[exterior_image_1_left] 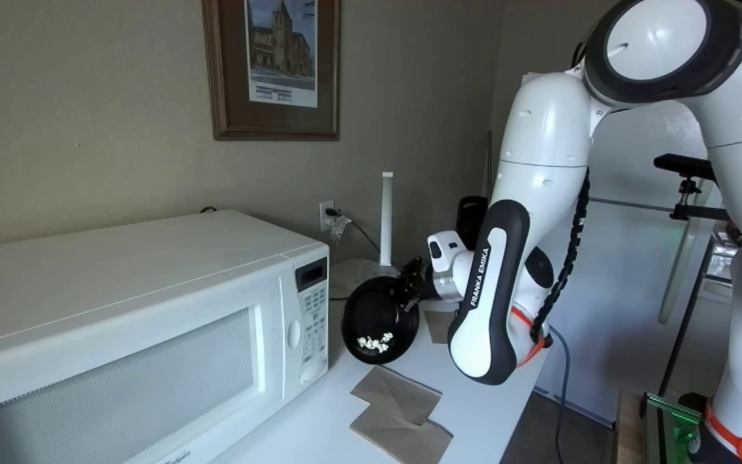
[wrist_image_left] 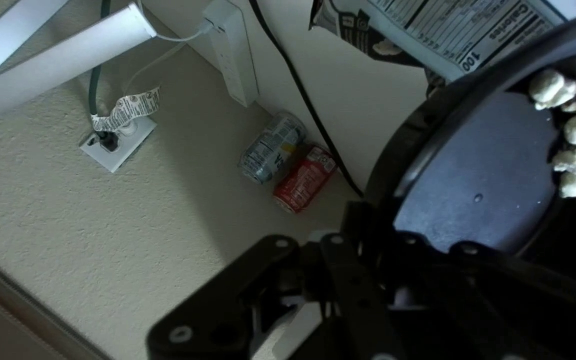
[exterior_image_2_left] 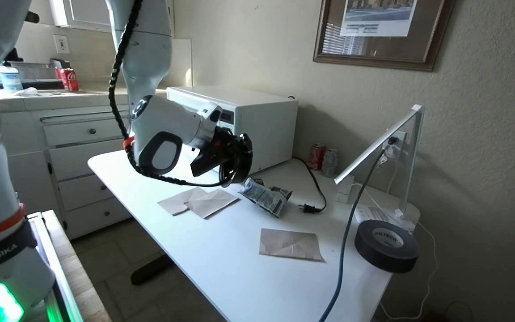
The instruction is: Pour the contents of the black bowl onto the brown paper
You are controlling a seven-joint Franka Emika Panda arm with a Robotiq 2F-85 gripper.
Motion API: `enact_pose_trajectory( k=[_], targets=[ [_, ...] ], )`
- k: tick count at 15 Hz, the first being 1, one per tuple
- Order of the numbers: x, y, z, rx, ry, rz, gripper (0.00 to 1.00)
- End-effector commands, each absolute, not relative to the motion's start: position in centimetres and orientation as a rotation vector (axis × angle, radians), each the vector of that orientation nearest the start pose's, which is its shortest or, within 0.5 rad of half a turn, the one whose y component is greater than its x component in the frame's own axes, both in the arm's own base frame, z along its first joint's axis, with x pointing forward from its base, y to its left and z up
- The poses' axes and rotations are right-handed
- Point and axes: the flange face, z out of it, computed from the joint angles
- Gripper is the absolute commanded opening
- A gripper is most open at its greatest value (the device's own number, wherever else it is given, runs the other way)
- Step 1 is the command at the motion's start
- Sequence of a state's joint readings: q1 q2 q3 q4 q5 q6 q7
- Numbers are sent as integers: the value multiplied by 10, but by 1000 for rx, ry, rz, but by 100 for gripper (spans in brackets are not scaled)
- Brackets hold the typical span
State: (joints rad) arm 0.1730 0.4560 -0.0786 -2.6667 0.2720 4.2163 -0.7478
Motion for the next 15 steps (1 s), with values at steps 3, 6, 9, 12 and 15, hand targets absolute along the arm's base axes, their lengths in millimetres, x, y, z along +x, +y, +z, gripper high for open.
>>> enact_pose_trajectory(
  k=[3,6,9,12,15],
  targets=[
    [437,5,221,-3030,-1017,-1734,2],
    [432,7,215,-3021,-1022,-1735,2],
    [436,8,219,-3009,-1030,-1748,2],
    [445,9,229,-2982,-1029,-1805,2],
    [450,10,235,-2968,-1021,-1836,2]
  ],
)
